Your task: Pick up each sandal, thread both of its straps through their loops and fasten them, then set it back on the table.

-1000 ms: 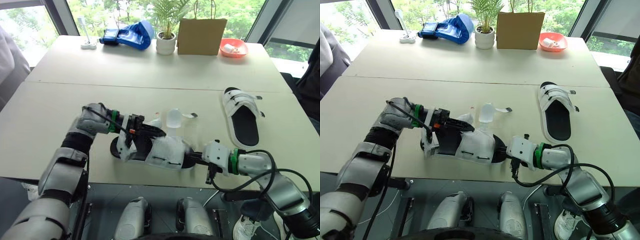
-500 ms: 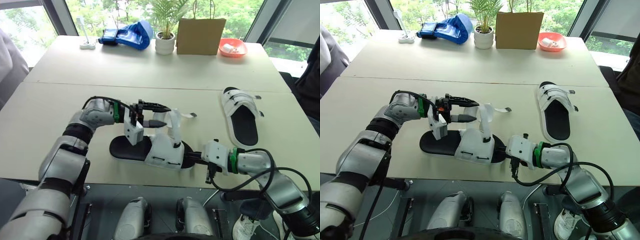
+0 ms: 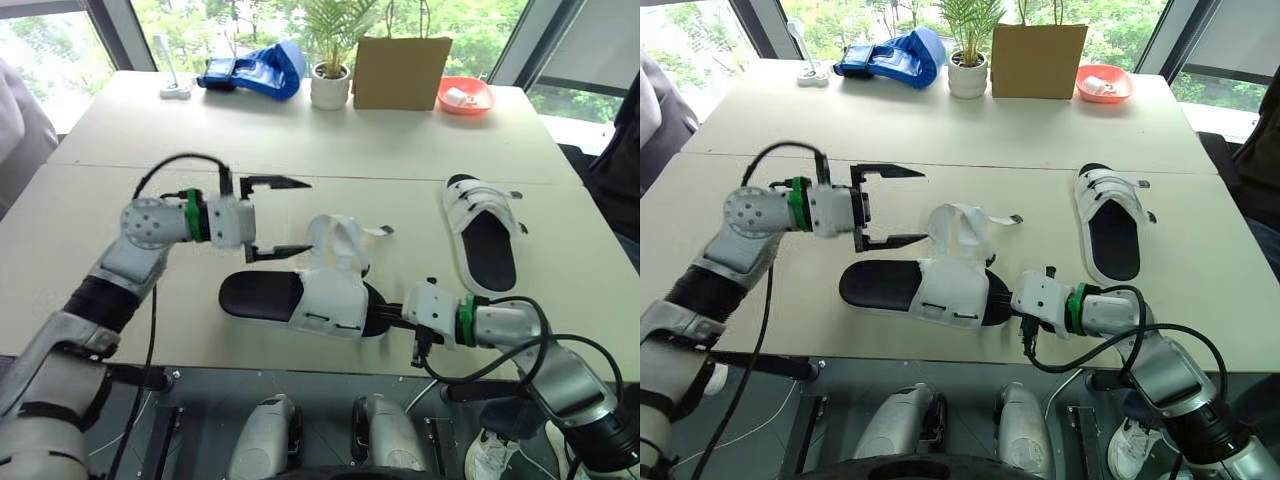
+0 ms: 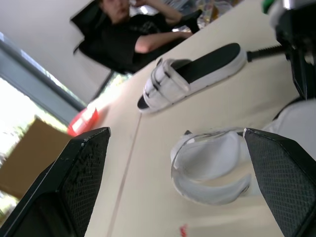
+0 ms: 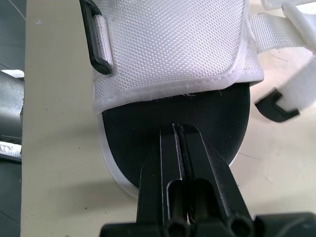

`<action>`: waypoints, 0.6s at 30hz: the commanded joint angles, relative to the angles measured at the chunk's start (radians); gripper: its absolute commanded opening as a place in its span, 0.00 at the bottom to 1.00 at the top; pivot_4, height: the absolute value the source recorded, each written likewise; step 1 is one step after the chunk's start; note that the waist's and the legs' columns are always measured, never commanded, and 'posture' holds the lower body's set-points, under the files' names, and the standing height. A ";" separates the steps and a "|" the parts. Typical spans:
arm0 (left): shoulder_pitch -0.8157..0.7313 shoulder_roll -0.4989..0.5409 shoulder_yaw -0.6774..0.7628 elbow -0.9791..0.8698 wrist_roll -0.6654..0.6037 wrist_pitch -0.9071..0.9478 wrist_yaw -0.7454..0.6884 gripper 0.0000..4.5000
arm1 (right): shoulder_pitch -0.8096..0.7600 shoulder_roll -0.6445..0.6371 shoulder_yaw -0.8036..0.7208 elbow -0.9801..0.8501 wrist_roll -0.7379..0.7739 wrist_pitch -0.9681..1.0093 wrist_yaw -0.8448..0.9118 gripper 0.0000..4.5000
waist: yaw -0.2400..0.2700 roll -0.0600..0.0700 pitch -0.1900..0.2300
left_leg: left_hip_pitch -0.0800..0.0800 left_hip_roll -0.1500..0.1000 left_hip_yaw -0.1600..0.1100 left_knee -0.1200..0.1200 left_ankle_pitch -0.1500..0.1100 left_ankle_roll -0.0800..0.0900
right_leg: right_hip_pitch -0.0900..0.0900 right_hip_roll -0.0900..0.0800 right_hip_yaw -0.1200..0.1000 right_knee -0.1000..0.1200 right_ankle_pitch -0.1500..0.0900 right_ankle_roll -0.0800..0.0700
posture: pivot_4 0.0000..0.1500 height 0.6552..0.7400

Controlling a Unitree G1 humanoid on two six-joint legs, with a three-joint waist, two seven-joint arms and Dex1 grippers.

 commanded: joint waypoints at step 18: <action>-0.214 -0.415 0.339 0.063 -0.619 1.580 0.791 0.99 | 0.023 0.021 0.053 0.044 -0.052 0.012 0.001 0.00 | 0.000 -0.004 -0.001 | 0.003 0.000 -0.004 -0.002 0.003 -0.006 | 0.003 0.003 0.001 0.003 -0.004 -0.001 | 1.00 0.77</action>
